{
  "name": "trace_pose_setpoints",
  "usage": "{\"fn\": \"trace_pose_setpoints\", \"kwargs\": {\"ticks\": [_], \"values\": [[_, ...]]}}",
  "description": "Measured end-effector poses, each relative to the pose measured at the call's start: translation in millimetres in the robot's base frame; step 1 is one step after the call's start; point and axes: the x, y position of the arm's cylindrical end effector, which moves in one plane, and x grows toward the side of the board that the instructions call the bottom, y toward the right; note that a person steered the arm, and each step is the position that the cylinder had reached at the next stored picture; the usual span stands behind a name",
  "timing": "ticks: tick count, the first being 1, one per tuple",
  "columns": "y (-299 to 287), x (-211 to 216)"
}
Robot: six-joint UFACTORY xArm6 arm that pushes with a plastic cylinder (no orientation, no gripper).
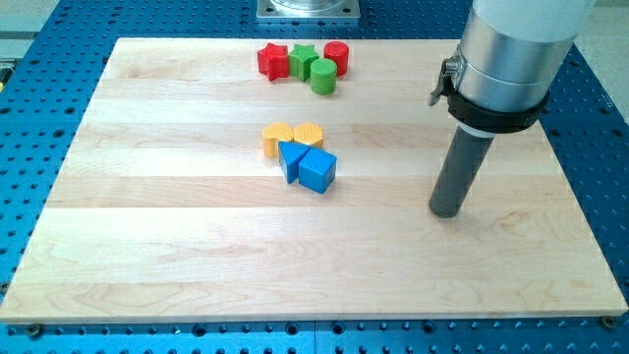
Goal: Move your hand slightly to the down
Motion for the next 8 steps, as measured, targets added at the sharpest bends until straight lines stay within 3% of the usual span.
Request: {"fn": "trace_pose_setpoints", "kwargs": {"ticks": [8], "values": [[6.4,1.9]]}}
